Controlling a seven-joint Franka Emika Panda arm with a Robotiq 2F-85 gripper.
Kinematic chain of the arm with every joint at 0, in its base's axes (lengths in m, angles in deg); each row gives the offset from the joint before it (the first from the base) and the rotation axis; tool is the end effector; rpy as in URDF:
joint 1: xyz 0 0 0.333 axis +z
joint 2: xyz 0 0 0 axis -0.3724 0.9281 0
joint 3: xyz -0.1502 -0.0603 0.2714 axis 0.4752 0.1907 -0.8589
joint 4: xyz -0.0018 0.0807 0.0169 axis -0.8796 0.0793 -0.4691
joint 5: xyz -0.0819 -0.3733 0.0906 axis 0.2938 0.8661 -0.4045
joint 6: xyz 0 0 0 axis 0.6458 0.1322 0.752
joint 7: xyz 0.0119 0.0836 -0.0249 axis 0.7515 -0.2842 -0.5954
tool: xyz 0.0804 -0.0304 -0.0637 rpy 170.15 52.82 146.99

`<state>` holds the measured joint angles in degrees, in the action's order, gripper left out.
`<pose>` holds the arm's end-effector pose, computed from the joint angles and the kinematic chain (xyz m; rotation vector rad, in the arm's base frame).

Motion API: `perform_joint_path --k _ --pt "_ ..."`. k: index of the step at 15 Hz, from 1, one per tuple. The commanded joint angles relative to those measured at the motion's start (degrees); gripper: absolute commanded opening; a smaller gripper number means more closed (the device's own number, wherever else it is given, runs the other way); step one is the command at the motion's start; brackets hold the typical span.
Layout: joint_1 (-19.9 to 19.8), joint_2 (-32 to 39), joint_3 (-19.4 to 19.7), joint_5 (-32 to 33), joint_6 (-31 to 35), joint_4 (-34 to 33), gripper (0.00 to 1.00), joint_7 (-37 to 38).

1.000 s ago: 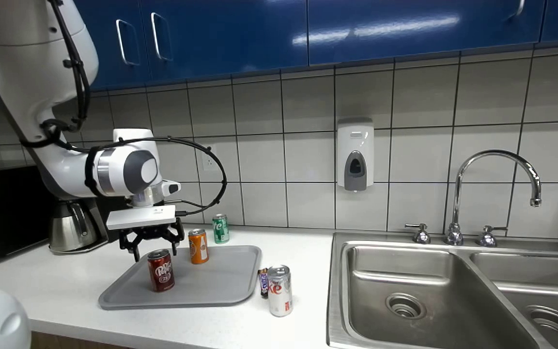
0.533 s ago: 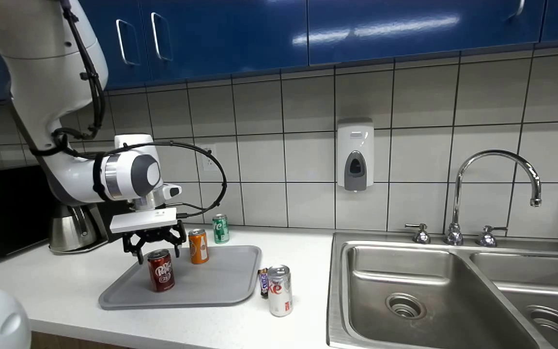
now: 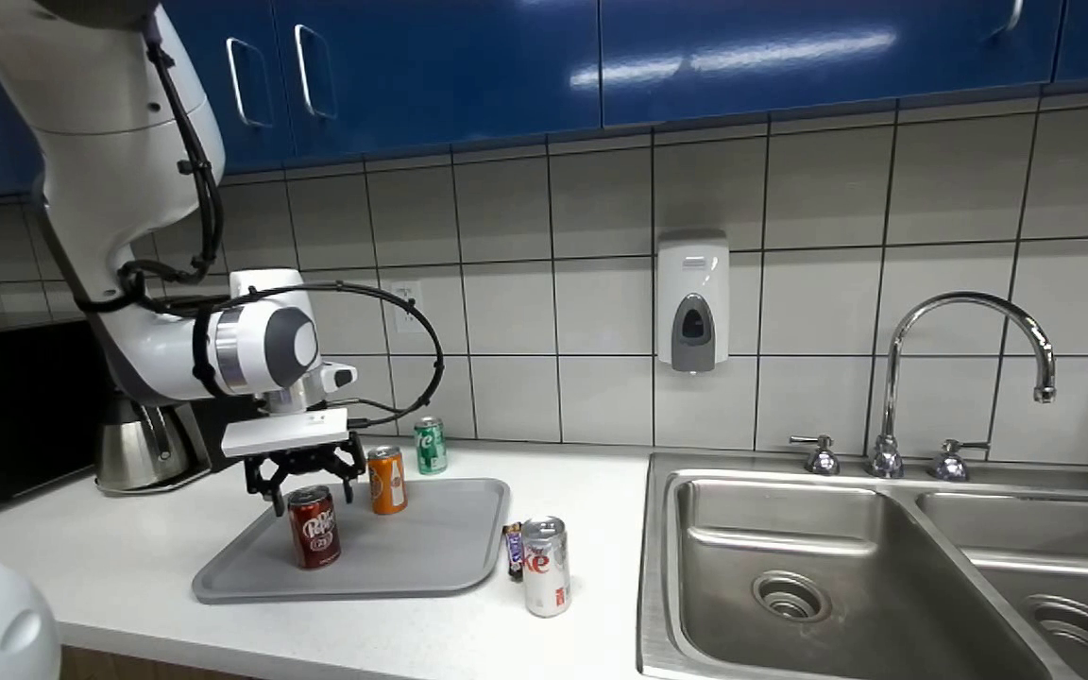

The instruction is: Put the cans on the counter

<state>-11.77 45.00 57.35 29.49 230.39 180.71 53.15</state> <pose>0.5124 0.1805 0.2554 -3.0103 -0.8590 -0.2042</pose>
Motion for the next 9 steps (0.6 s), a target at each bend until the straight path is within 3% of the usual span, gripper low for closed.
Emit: perform_joint_path --k 1,9 --pt "0.4 0.5 0.2 1.4 -1.5 -1.5 1.0 1.8" --pt "0.5 0.4 0.4 2.0 -1.7 -1.3 1.0 1.9"
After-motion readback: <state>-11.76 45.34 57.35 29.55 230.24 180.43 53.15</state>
